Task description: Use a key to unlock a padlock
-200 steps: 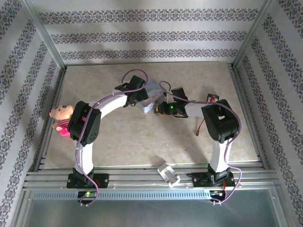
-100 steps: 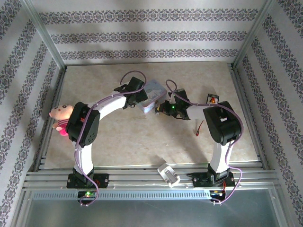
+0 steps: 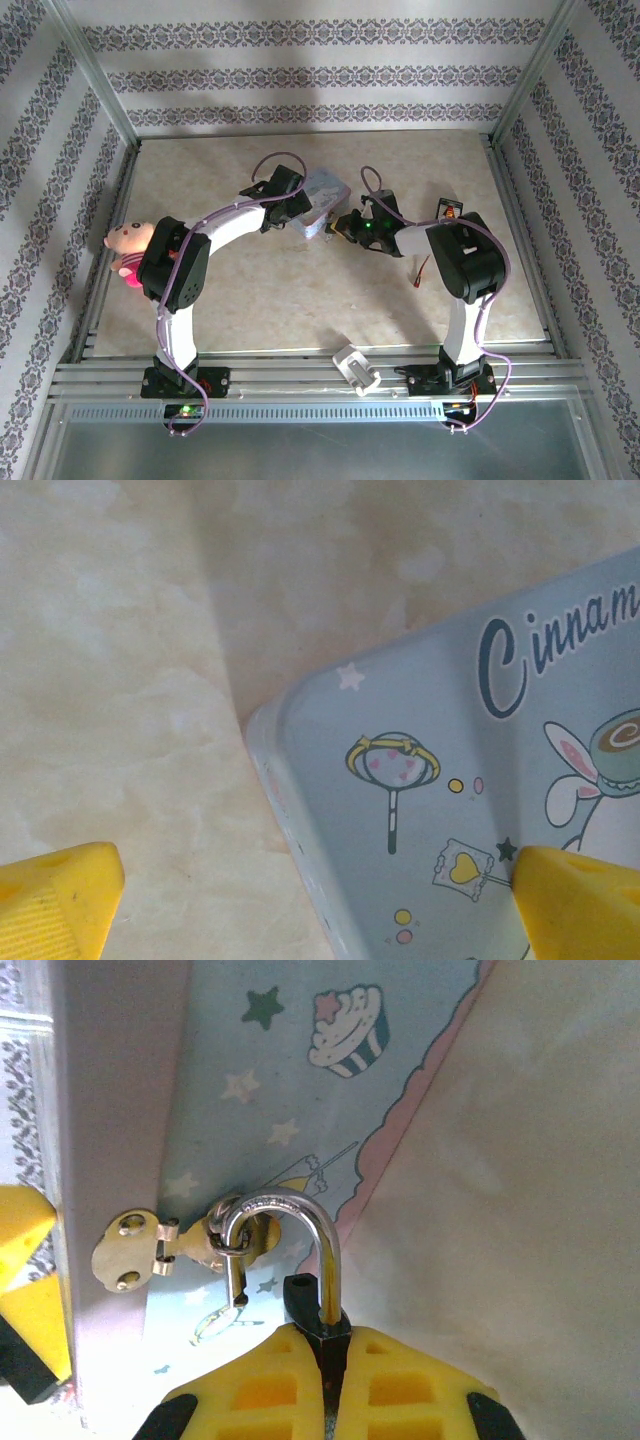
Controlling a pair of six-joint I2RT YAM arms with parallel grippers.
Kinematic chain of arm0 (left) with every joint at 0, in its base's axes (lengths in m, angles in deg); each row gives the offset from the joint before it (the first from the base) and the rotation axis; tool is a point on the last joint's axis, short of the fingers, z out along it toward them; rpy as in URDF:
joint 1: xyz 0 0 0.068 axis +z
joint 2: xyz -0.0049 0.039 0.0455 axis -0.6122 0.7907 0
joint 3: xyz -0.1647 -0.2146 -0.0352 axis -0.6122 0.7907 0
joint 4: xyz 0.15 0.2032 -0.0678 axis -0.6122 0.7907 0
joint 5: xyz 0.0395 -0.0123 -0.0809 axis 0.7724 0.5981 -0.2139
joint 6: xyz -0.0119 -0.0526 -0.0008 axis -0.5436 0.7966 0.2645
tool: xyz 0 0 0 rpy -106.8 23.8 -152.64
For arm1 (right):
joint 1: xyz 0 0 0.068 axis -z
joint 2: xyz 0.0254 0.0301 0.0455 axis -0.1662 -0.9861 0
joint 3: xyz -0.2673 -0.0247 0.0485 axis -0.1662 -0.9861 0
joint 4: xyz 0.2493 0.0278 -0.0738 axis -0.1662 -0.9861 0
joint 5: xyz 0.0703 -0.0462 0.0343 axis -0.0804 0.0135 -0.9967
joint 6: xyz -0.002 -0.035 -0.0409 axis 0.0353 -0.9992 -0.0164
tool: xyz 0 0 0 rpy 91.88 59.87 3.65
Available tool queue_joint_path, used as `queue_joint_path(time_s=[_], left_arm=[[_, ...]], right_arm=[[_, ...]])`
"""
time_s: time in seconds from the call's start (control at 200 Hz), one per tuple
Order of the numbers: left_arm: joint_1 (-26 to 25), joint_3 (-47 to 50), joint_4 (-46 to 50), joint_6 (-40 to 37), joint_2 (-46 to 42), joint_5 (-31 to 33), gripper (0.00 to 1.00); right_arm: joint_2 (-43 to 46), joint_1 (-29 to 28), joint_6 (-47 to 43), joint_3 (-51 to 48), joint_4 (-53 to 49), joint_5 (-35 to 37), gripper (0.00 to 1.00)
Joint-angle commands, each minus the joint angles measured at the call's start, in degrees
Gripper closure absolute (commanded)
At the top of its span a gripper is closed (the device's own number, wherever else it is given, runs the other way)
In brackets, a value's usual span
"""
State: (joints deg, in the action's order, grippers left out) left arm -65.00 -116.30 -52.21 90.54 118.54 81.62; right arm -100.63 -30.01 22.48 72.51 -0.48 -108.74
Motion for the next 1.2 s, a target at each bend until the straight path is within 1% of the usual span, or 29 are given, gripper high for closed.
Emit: queue_joint_path(time_s=[0.0, 0.55, 0.824, 1.199], left_arm=[[0.6, 2.4, 4.0, 0.1, -0.4, -0.6, 0.01], [0.7, 2.9, 4.1, 0.0, -0.6, -0.4, 0.01], [0.7, 3.6, 4.2, 0.1, -0.9, -0.3, 0.01], [0.7, 3.7, 4.6, -0.3, -1.4, 0.5, 0.01]], right_arm=[[-0.5, 0.7, 3.8, -0.3, 6.3, -0.6, 1.00], [-2.4, 3.1, 7.9, -0.5, 10.8, -0.9, 1.00], [-4.2, 3.7, 10.6, -0.4, 14.9, -1.9, 1.00], [-3.2, 5.8, 10.4, -0.4, 14.9, -1.9, 1.00]])
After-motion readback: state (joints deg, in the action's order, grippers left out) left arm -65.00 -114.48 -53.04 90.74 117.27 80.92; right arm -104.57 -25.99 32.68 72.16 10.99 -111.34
